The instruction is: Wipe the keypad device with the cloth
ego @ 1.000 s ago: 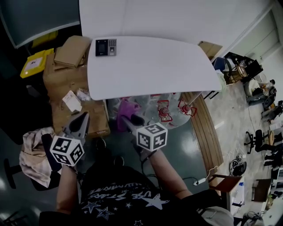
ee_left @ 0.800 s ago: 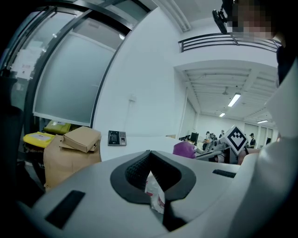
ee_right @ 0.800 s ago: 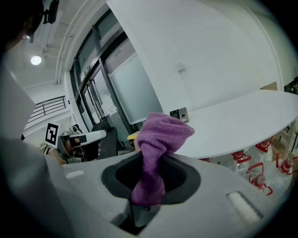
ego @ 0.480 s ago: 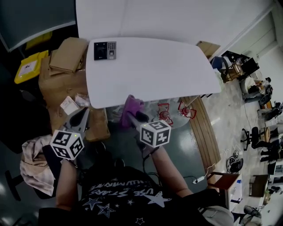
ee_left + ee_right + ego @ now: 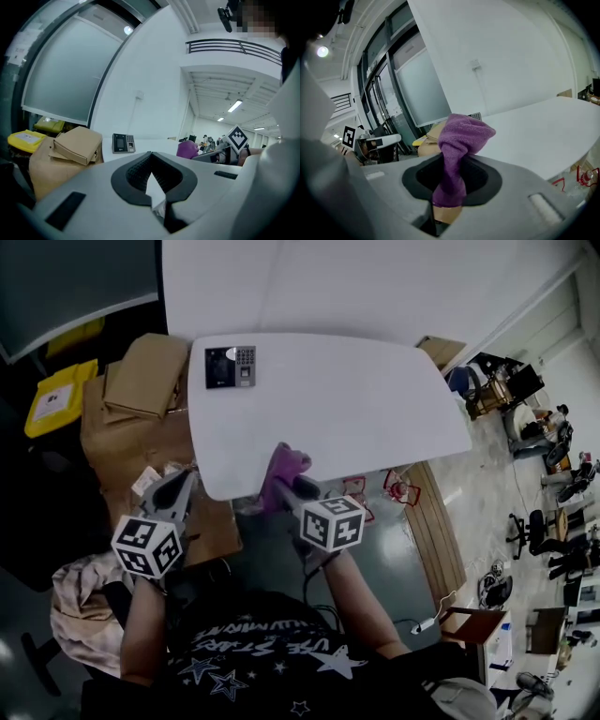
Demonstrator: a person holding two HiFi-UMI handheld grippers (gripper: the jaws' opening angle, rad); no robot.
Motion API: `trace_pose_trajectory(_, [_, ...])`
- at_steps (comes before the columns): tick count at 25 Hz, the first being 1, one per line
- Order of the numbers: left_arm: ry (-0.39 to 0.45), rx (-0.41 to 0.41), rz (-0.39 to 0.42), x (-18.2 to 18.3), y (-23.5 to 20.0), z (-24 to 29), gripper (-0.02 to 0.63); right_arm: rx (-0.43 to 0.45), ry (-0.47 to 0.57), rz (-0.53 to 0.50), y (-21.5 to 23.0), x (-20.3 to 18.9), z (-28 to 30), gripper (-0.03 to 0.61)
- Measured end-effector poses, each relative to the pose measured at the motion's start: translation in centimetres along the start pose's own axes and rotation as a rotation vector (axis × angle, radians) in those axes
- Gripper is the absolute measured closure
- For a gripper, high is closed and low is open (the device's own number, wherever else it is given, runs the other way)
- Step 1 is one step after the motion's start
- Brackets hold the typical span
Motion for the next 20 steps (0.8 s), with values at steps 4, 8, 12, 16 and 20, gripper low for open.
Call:
trace_pose_trajectory(4, [0.003, -0.010, -0.020, 0.6, -2.6, 1.1, 0.607, -0.027, 0.003, 0.005, -0.1, 1.0, 2.3, 0.480])
trace_pose_trajectory(8, [0.002, -0.021, -0.054, 0.8, -4.9, 1.8, 0.607, -0.050, 0.012, 0.008, -0.5, 1.5, 4.1, 0.480])
trace_pose_trajectory(12, [-0.025, -0.021, -0.042, 0.7, -6.1, 2.2, 0.607, -0.063, 0.007, 0.014, -1.1, 1.4, 4.9, 0.480])
trace_pose_trajectory(16, [-0.034, -0.019, -0.029, 1.1, -6.3, 2.3, 0.607, -0.081, 0.005, 0.026, -0.8, 1.6, 4.9, 0.480])
trace_pose_trajectory(20, [-0.034, -0.006, 0.015, 1.1, -6.8, 2.3, 0.607, -0.079, 0.003, 0.032, -0.3, 2.1, 6.1, 0.480])
Point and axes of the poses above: the fingertips, and each gripper's own axes: z forward along the fingers, y to its right, x out of its top, the point moved 5 cm from there along -z, backward along the fingers, and after that the axes turned 12 degrees about x, right-handed, at the moved point
